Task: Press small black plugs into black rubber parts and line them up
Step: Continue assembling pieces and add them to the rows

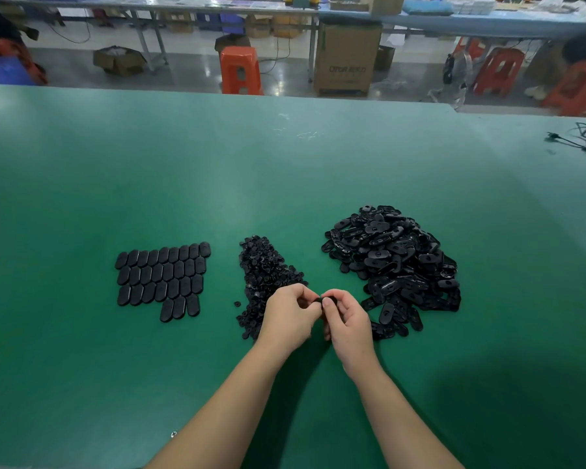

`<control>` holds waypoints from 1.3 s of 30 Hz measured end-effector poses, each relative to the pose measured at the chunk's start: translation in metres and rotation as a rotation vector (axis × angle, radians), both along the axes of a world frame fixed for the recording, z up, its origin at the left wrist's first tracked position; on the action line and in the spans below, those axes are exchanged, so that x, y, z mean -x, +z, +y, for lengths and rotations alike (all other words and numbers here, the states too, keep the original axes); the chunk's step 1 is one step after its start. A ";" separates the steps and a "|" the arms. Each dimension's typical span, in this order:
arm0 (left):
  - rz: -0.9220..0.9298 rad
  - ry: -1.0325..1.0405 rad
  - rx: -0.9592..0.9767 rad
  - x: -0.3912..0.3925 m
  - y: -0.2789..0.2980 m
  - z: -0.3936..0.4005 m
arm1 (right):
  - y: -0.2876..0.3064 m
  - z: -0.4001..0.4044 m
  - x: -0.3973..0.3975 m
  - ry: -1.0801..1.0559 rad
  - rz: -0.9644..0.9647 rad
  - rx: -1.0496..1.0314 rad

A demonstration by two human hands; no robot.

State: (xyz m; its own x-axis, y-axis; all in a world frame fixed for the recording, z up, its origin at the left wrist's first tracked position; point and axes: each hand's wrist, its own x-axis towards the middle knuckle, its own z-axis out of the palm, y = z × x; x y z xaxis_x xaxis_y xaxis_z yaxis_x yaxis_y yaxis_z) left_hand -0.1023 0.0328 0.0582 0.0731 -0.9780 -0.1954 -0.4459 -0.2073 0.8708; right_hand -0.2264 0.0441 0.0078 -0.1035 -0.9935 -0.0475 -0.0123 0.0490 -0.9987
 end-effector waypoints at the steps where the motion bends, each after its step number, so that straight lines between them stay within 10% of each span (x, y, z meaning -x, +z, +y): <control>1: -0.037 -0.030 0.015 -0.001 0.000 0.000 | -0.001 0.000 0.000 -0.002 0.003 0.002; 14: -0.705 -0.290 0.338 -0.007 -0.004 0.013 | -0.002 0.000 -0.003 -0.004 0.079 -0.024; 28: -0.593 0.555 0.093 -0.184 -0.018 0.046 | 0.004 0.006 -0.007 0.036 0.204 -0.005; 39: -0.721 0.598 -0.053 -0.211 -0.040 0.048 | 0.005 0.008 -0.008 0.033 0.218 -0.024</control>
